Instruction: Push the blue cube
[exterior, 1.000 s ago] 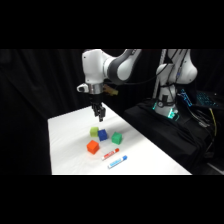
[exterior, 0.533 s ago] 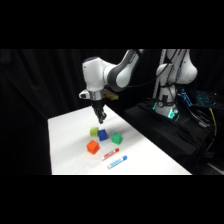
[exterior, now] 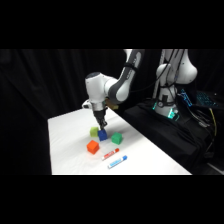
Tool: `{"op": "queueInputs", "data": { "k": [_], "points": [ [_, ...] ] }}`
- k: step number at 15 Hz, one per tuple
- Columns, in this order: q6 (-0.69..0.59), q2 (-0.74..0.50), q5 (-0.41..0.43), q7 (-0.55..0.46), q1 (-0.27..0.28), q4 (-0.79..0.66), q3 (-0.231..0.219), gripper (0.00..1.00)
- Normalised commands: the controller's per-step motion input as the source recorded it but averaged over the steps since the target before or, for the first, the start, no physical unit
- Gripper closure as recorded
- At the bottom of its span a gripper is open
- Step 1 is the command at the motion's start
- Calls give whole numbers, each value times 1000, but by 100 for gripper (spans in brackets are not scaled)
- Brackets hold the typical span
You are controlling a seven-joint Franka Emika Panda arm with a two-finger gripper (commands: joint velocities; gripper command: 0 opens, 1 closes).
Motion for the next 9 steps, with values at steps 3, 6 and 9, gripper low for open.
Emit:
{"op": "queueInputs", "data": {
  "k": [3,6,9],
  "points": [
    [256,181,76,-66,-117,30,105,94],
    [189,85,66,-68,-108,11,108,94],
    [47,-157,25,-39,-69,-85,78,95]
  ]
}}
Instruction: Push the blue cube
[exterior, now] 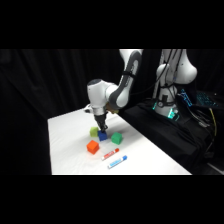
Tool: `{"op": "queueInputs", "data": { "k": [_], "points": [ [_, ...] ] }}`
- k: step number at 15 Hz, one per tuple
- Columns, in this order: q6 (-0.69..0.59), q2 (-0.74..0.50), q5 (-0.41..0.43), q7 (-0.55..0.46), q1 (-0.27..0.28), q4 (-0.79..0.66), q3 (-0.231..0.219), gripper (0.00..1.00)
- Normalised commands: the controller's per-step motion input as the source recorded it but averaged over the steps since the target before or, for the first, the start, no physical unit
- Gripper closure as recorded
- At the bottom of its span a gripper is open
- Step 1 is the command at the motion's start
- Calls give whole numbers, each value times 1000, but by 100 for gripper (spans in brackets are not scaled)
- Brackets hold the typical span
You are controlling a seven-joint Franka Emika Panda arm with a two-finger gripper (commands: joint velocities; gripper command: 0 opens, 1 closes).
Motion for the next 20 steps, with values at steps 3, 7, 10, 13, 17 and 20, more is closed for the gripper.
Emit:
{"op": "queueInputs", "data": {
  "k": [3,7,10,13,17,20],
  "points": [
    [-236,-459,-63,36,2,-151,15,94],
    [-511,-437,-14,-19,-22,16,18,94],
    [-549,-282,1,-44,-1,166,12,92],
    [-412,-210,1,-18,25,189,11,68],
    [-290,-187,4,26,44,143,18,45],
    [-230,-177,-105,163,79,100,19,21]
  ]
}}
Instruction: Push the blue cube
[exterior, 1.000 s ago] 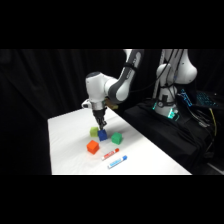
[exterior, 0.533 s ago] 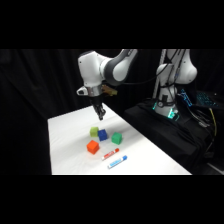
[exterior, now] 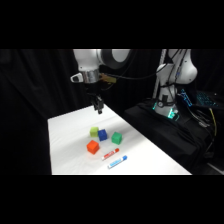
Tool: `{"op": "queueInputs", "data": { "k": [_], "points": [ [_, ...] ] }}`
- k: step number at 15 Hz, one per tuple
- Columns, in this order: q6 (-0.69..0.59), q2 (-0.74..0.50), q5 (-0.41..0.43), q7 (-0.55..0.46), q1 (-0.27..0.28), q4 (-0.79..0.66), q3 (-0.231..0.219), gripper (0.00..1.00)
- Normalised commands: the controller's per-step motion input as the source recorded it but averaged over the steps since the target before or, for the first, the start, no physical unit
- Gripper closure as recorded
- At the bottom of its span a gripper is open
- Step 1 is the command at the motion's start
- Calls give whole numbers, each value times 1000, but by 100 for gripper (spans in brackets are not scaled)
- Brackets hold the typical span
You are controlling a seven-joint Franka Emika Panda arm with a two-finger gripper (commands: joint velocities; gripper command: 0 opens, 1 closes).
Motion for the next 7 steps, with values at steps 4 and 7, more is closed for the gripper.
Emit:
{"op": "queueInputs", "data": {
  "k": [4,7],
  "points": [
    [-167,-145,-141,182,75,56,31,0],
    [-136,-112,-147,174,51,37,27,0]
  ]
}}
